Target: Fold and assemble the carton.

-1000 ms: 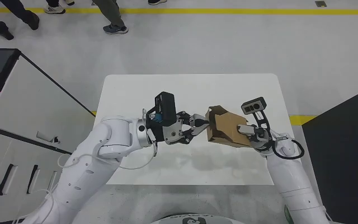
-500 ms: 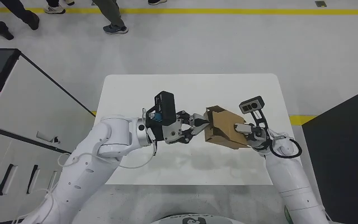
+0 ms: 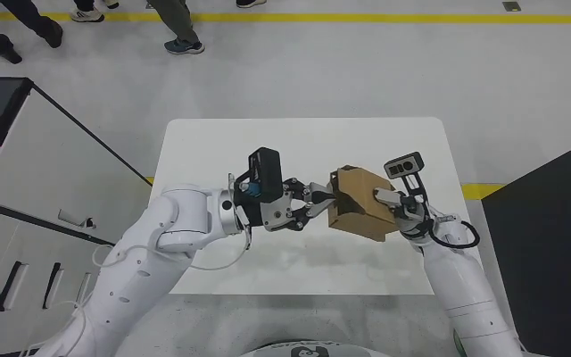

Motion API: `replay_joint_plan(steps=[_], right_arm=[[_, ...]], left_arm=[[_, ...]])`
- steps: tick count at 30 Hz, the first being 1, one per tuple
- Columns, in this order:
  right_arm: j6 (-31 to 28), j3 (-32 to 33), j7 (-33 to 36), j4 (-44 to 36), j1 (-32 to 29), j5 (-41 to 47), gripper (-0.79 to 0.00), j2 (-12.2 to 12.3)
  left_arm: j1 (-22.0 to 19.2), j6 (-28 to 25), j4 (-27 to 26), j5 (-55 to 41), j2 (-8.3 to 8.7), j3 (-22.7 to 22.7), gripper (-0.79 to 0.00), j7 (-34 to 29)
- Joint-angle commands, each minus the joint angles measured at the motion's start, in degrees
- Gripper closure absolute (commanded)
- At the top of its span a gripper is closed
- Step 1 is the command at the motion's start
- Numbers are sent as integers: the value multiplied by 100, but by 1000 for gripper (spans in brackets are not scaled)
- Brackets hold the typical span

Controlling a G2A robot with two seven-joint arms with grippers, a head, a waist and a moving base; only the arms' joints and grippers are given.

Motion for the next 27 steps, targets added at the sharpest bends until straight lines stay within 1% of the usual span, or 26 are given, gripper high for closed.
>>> replay_joint_plan(steps=[1,14,27], right_arm=[[19,3,6,-17,-7,-6,0,1],[173,-83,265,-137,2,-6,0,-2],[115,32,192,-169,-86,-11,0,10]], left_arm=[[4,-5,-12,-1,-1,14,0,-5],[-8,26,-89,-27,-10,85,0,-67],[47,59,-185,-27,-5,91,0,-112]])
